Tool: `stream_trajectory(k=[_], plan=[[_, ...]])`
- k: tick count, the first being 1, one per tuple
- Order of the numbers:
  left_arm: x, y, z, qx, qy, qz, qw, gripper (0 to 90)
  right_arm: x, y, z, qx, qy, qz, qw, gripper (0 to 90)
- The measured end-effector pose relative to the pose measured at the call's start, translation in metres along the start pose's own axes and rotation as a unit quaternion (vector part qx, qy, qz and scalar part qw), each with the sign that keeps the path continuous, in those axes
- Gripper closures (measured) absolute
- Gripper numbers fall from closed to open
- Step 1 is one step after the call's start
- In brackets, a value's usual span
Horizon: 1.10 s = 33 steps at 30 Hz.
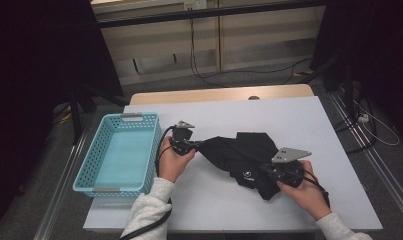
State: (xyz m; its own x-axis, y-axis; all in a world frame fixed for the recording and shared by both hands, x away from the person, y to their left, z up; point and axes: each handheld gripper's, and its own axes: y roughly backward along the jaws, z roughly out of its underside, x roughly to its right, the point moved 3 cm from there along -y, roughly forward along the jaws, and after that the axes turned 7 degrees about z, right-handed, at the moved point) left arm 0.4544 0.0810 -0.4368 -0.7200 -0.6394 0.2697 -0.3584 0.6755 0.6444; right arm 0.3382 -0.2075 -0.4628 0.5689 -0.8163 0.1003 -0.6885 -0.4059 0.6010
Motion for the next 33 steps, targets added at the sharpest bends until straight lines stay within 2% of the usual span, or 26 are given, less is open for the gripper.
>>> stream_trajectory(k=[2, 5, 9, 10, 12, 13, 15, 19, 22, 26, 29, 33], plan=[[-0.005, 0.009, 0.003, 0.010, 0.014, -0.010, 0.9998, 90.0, -0.004, -0.007, -0.006, 0.004, 0.008, 0.000, 1.0000, 86.5], [-0.010, 0.017, 0.008, 0.007, 0.013, -0.022, 0.9996, 89.9, -0.008, -0.009, -0.009, 0.005, 0.017, -0.008, 0.9998, 86.5], [-0.012, 0.013, 0.015, -0.008, 0.019, -0.017, 0.9996, 89.6, -0.012, -0.011, -0.010, 0.005, 0.024, -0.015, 0.9996, 86.5], [-0.012, 0.011, 0.016, -0.007, 0.015, -0.018, 0.9997, 89.4, -0.012, -0.010, -0.010, 0.005, 0.024, -0.015, 0.9996, 86.4], [-0.011, 0.008, 0.017, -0.022, 0.015, -0.008, 0.9996, 88.9, -0.011, -0.009, -0.010, 0.007, 0.023, -0.018, 0.9996, 86.5], [-0.011, 0.006, 0.017, -0.019, 0.010, -0.008, 0.9997, 87.7, -0.011, -0.008, -0.009, 0.008, 0.021, -0.017, 0.9996, 86.5], [-0.010, 0.003, 0.018, -0.026, -0.003, -0.004, 0.9996, 81.1, -0.010, -0.006, -0.008, 0.009, 0.018, -0.017, 0.9997, 86.5], [-0.006, -0.003, 0.016, -0.019, -0.021, 0.013, 0.9995, 63.4, -0.007, -0.002, -0.006, 0.010, 0.015, -0.012, 0.9998, 86.5], [-0.002, -0.005, 0.011, -0.007, -0.020, 0.027, 0.9994, 46.1, -0.004, 0.001, -0.004, 0.012, 0.010, -0.008, 0.9998, 86.4], [0.005, -0.012, 0.010, -0.013, -0.028, 0.042, 0.9986, 41.3, -0.003, 0.003, -0.002, 0.011, 0.008, -0.004, 0.9999, 86.4], [0.010, -0.019, 0.010, -0.018, -0.037, 0.049, 0.9979, 41.4, -0.003, 0.003, -0.002, 0.012, 0.008, -0.004, 0.9999, 86.4], [0.010, -0.030, 0.014, -0.033, -0.037, 0.045, 0.9978, 45.3, -0.003, 0.004, -0.001, 0.010, 0.009, -0.003, 0.9999, 86.4]])
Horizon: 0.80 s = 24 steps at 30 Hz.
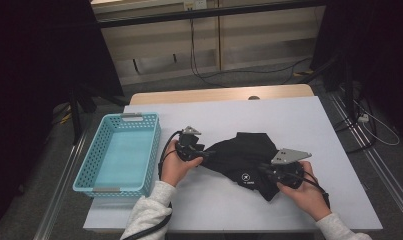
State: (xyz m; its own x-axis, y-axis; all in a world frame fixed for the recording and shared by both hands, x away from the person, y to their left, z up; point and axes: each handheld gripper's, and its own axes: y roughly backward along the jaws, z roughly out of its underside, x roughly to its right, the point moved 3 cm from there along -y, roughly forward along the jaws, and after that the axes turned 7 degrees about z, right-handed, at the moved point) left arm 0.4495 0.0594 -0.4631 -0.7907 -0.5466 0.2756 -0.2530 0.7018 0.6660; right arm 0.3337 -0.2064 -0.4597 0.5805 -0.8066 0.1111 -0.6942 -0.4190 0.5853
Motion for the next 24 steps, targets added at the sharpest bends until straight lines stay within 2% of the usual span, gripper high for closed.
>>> stream_trajectory(k=[2, 3, 4, 5, 6, 7, 8, 9, 13, 17, 20, 21, 24], plan=[[-0.003, -0.005, 0.003, -0.009, 0.001, -0.004, 1.0000, 55.6, 0.001, 0.001, 0.001, -0.001, -0.003, 0.001, 1.0000, 86.4], [-0.004, -0.006, 0.004, -0.015, 0.006, -0.002, 0.9999, 55.6, 0.001, 0.001, 0.001, -0.001, -0.003, 0.001, 1.0000, 86.4], [-0.005, -0.007, 0.004, -0.015, 0.012, 0.003, 0.9998, 64.4, 0.001, 0.001, 0.002, -0.001, -0.002, -0.001, 1.0000, 86.4], [-0.005, -0.008, 0.004, -0.012, 0.019, 0.002, 0.9997, 64.4, 0.001, 0.001, 0.002, -0.001, -0.002, -0.001, 1.0000, 86.4], [-0.006, -0.008, 0.004, -0.011, 0.022, 0.001, 0.9997, 72.4, 0.000, 0.001, 0.002, -0.001, -0.001, -0.002, 1.0000, 86.4], [-0.006, -0.008, 0.004, -0.014, 0.027, 0.004, 0.9995, 76.6, 0.000, 0.001, 0.002, -0.001, 0.000, -0.002, 1.0000, 86.4], [-0.006, -0.007, 0.003, -0.010, 0.033, 0.003, 0.9994, 76.6, 0.000, 0.001, 0.002, -0.001, 0.000, -0.002, 1.0000, 86.4], [-0.006, -0.006, 0.002, -0.010, 0.035, -0.002, 0.9993, 83.7, 0.000, 0.002, 0.002, 0.000, 0.000, -0.004, 1.0000, 86.4], [-0.009, 0.002, -0.002, 0.002, 0.060, -0.004, 0.9982, 86.7, 0.000, 0.003, 0.002, 0.000, -0.001, -0.004, 1.0000, 86.4], [-0.014, 0.015, -0.006, 0.025, 0.082, -0.008, 0.9963, 87.1, 0.000, 0.005, 0.001, 0.004, 0.000, -0.004, 1.0000, 86.5], [-0.021, 0.025, -0.006, 0.038, 0.097, -0.026, 0.9943, 87.2, 0.001, 0.007, 0.001, 0.006, 0.000, -0.003, 1.0000, 86.4], [-0.023, 0.028, -0.006, 0.042, 0.107, -0.030, 0.9929, 87.2, 0.002, 0.008, 0.001, 0.008, -0.001, -0.004, 1.0000, 86.5], [-0.026, 0.035, -0.007, 0.049, 0.113, -0.042, 0.9915, 87.3, 0.005, 0.011, 0.000, 0.012, -0.002, -0.001, 0.9999, 86.4]])
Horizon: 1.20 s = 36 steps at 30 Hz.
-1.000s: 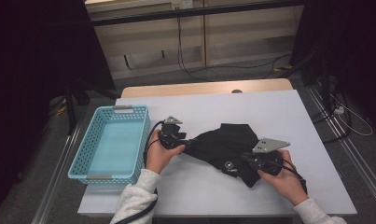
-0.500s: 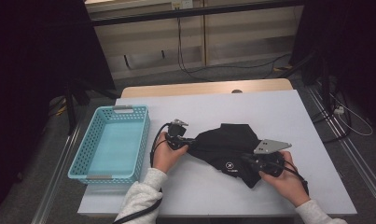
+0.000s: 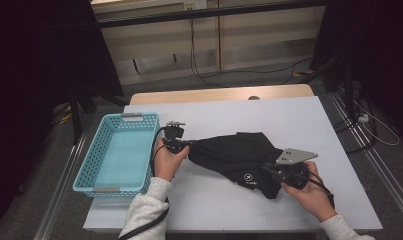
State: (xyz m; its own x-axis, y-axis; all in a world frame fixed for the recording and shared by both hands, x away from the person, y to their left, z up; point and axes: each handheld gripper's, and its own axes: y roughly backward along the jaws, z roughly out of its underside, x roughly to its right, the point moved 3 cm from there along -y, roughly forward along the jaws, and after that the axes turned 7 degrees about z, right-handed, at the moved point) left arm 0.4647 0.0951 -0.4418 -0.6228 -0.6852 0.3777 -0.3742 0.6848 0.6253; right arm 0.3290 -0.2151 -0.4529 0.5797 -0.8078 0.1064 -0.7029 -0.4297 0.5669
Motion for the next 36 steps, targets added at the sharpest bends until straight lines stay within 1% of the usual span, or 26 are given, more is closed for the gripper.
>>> stream_trajectory(k=[4, 7, 8, 10, 12, 13, 14, 16, 17, 19, 20, 22, 23, 24, 26, 28, 29, 30, 32, 33, 34, 35, 36], plan=[[-0.003, 0.008, -0.003, 0.010, 0.003, -0.014, 0.9999, 87.4, 0.008, 0.006, 0.000, 0.005, -0.008, 0.008, 0.9999, 86.5], [-0.006, 0.015, -0.005, 0.023, 0.008, -0.023, 0.9995, 87.4, 0.020, 0.011, 0.001, 0.010, -0.018, 0.023, 0.9995, 86.6], [-0.007, 0.018, -0.006, 0.028, 0.014, -0.024, 0.9992, 87.5, 0.024, 0.014, 0.001, 0.013, -0.023, 0.029, 0.9992, 86.6], [-0.008, 0.021, -0.007, 0.037, 0.019, -0.021, 0.9989, 87.5, 0.034, 0.021, 0.001, 0.026, -0.037, 0.041, 0.9981, 86.7], [-0.006, 0.022, -0.008, 0.040, 0.018, -0.013, 0.9989, 87.5, 0.041, 0.027, -0.001, 0.039, -0.047, 0.052, 0.9968, 86.7], [-0.004, 0.021, -0.008, 0.042, 0.018, -0.011, 0.9989, 87.5, 0.044, 0.029, -0.002, 0.047, -0.049, 0.061, 0.9958, 86.7], [-0.002, 0.020, -0.008, 0.039, 0.019, -0.005, 0.9990, 87.4, 0.047, 0.031, -0.003, 0.052, -0.048, 0.069, 0.9951, 86.7], [0.002, 0.016, -0.007, 0.031, 0.016, 0.000, 0.9994, 87.3, 0.049, 0.032, -0.004, 0.054, -0.048, 0.074, 0.9946, 86.6], [0.003, 0.013, -0.006, 0.027, 0.015, 0.002, 0.9995, 87.3, 0.049, 0.031, -0.002, 0.051, -0.049, 0.077, 0.9945, 86.6], [0.003, 0.009, -0.003, 0.014, 0.009, 0.000, 0.9999, 87.1, 0.050, 0.026, 0.003, 0.036, -0.047, 0.078, 0.9952, 86.4], [0.003, 0.006, 0.000, 0.008, 0.009, -0.003, 0.9999, 87.1, 0.048, 0.024, 0.005, 0.034, -0.049, 0.073, 0.9955, 86.3], [0.003, 0.006, 0.002, 0.003, 0.008, -0.004, 1.0000, 87.1, 0.047, 0.022, 0.006, 0.032, -0.050, 0.072, 0.9957, 86.3], [0.004, 0.006, 0.002, 0.004, 0.011, -0.004, 0.9999, 87.1, 0.045, 0.021, 0.007, 0.030, -0.048, 0.070, 0.9960, 86.3], [0.004, 0.006, 0.003, 0.005, 0.010, -0.007, 0.9999, 87.1, 0.042, 0.020, 0.007, 0.027, -0.048, 0.064, 0.9964, 86.2], [0.004, 0.009, 0.003, 0.002, 0.008, -0.006, 0.9999, 87.1, 0.037, 0.017, 0.008, 0.020, -0.043, 0.061, 0.9970, 85.4], [0.005, 0.009, 0.004, 0.000, 0.007, -0.007, 1.0000, 87.1, 0.033, 0.014, 0.009, 0.018, -0.046, 0.054, 0.9973, 83.6], [0.005, 0.009, 0.004, 0.000, 0.007, -0.007, 1.0000, 87.1, 0.032, 0.012, 0.009, 0.017, -0.044, 0.055, 0.9973, 82.2], [0.005, 0.008, 0.005, 0.002, 0.010, -0.006, 0.9999, 87.1, 0.029, 0.010, 0.009, 0.015, -0.057, 0.052, 0.9969, 75.9], [0.005, 0.009, 0.005, 0.000, 0.008, -0.006, 1.0000, 87.1, 0.027, 0.010, 0.009, 0.016, -0.057, 0.050, 0.9970, 74.3], [0.006, 0.009, 0.005, 0.000, 0.007, -0.005, 1.0000, 87.1, 0.025, 0.009, 0.009, 0.015, -0.054, 0.049, 0.9972, 69.5], [0.007, 0.009, 0.005, 0.000, 0.006, -0.004, 1.0000, 87.1, 0.023, 0.009, 0.009, 0.014, -0.052, 0.054, 0.9971, 64.8], [0.007, 0.009, 0.005, 0.001, 0.007, -0.003, 1.0000, 87.1, 0.022, 0.010, 0.009, 0.013, -0.051, 0.056, 0.9970, 64.7], [0.007, 0.009, 0.005, 0.000, 0.006, -0.002, 1.0000, 87.1, 0.020, 0.010, 0.009, 0.014, -0.050, 0.052, 0.9973, 63.2]])
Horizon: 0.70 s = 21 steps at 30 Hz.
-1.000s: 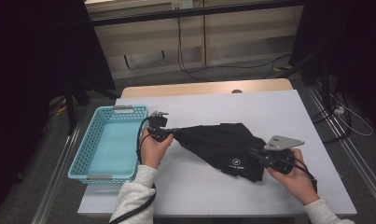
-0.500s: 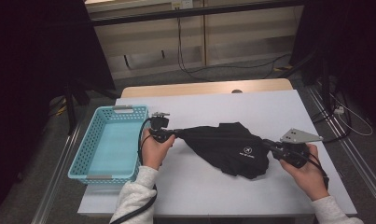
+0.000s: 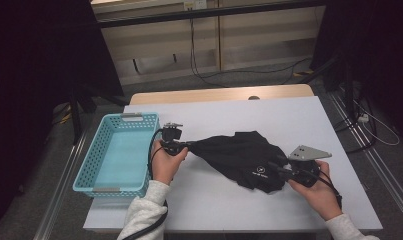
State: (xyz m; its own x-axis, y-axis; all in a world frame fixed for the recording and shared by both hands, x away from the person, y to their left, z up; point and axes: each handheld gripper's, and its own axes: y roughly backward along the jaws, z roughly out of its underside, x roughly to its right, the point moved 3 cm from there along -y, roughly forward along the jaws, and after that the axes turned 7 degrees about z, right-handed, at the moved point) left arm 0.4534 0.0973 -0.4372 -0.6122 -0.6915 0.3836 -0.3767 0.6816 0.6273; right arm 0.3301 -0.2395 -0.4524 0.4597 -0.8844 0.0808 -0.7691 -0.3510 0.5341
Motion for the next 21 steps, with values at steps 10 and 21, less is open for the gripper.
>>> stream_trajectory(k=[10, 21], plan=[[0.000, -0.001, 0.001, 0.002, 0.003, 0.001, 1.0000, 87.1, -0.004, 0.001, 0.003, -0.005, -0.014, 0.008, 0.9999, 45.5], [-0.002, 0.004, -0.001, 0.012, 0.007, -0.004, 0.9999, 87.1, -0.001, 0.005, 0.012, -0.025, -0.042, 0.013, 0.9987, 49.3]])
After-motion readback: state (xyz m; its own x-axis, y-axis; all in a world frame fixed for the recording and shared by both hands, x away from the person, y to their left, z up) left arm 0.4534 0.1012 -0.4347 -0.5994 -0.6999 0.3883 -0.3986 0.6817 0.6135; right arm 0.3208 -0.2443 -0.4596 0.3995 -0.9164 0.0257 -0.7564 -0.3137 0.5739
